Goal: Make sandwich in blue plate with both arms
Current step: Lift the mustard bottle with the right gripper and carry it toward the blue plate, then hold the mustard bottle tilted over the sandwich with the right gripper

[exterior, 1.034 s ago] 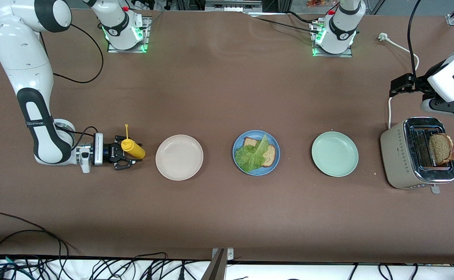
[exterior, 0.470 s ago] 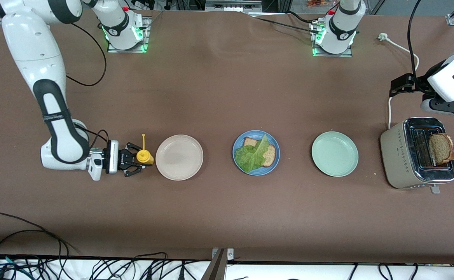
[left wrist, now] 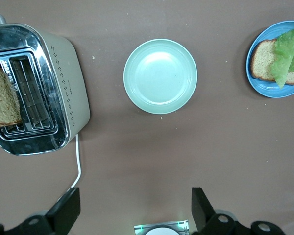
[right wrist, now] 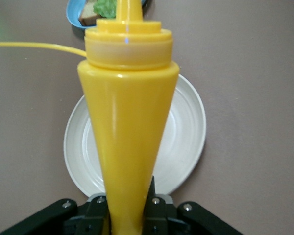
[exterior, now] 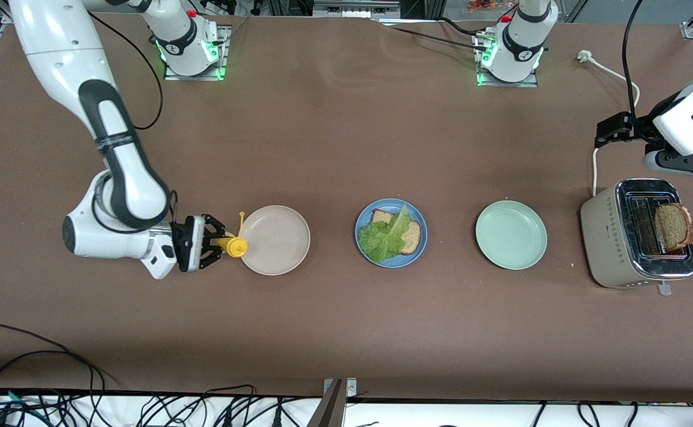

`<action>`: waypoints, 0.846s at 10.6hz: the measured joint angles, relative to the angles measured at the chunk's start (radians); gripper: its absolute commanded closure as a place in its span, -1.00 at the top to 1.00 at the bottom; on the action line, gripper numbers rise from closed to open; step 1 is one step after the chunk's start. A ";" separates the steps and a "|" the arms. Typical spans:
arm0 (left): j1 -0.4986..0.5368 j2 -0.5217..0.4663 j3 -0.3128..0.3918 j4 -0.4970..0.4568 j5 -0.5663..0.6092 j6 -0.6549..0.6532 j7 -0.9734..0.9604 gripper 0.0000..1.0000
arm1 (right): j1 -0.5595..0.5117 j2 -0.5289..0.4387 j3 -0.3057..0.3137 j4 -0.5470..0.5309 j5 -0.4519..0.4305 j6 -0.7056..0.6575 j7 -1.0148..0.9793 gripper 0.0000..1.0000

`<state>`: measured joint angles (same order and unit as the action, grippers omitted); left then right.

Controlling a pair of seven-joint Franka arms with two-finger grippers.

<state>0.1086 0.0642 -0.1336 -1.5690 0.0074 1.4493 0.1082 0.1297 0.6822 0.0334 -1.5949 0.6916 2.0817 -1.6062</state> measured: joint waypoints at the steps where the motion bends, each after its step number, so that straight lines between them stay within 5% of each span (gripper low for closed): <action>1: 0.000 0.000 0.000 0.000 0.000 0.000 0.000 1.00 | 0.049 -0.025 -0.007 0.001 -0.099 0.010 0.143 -1.00; 3: 0.000 0.000 -0.001 0.000 0.000 0.000 0.000 1.00 | 0.192 -0.063 -0.065 0.002 -0.239 0.020 0.391 -1.00; 6: 0.000 0.000 -0.001 0.000 0.000 -0.001 0.000 1.00 | 0.401 -0.074 -0.184 0.019 -0.318 0.028 0.571 -1.00; 9: 0.000 0.000 0.000 0.000 0.000 -0.004 0.000 1.00 | 0.629 -0.069 -0.332 0.096 -0.560 -0.045 0.736 -1.00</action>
<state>0.1086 0.0642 -0.1334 -1.5686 0.0074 1.4456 0.1082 0.7585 0.6128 -0.2987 -1.4993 0.1319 2.0363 -0.8701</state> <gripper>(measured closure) 0.000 0.793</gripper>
